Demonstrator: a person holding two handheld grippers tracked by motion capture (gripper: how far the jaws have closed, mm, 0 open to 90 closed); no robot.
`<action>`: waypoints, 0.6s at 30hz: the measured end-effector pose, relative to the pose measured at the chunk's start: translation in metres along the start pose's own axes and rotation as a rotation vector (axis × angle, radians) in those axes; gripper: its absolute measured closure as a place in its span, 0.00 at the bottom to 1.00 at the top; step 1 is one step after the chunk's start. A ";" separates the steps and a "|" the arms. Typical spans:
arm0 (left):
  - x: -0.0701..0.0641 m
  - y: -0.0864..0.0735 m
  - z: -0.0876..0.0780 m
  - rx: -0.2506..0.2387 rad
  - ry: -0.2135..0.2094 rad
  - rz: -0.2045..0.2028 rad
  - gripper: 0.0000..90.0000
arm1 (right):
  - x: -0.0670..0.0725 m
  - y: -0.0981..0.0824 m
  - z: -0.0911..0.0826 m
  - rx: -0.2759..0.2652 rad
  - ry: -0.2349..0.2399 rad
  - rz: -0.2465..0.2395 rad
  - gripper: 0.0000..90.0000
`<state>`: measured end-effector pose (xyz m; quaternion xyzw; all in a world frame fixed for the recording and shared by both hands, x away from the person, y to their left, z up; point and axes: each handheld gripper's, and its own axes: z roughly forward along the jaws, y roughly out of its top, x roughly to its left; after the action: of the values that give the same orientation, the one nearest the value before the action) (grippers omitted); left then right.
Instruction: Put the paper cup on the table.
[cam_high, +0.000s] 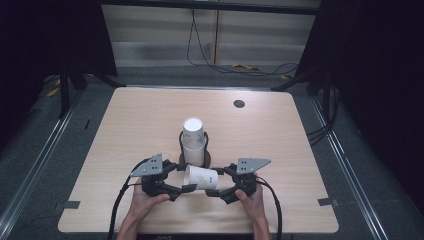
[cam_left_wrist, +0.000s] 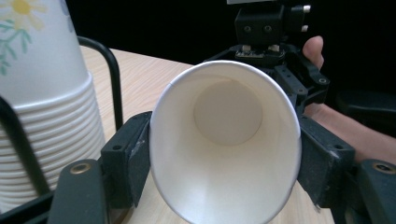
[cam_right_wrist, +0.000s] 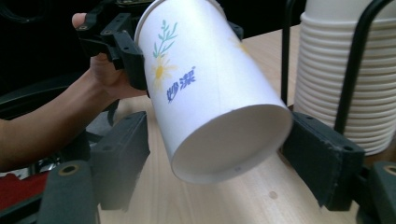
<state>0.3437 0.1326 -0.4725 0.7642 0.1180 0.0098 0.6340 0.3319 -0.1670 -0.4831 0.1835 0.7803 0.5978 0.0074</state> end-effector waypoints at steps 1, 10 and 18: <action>0.000 0.000 0.000 0.000 0.000 0.000 0.31 | 0.000 0.000 0.000 0.000 0.000 0.000 0.23; 0.000 0.000 -0.008 0.050 0.061 -0.001 0.31 | 0.003 -0.003 -0.008 -0.064 -0.090 0.002 0.14; 0.002 0.002 -0.023 0.060 0.115 -0.015 0.31 | 0.004 -0.007 -0.024 -0.140 -0.248 0.022 0.14</action>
<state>0.3422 0.1549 -0.4660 0.7800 0.1603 0.0455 0.6032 0.3209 -0.1895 -0.4826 0.2636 0.7278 0.6235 0.1099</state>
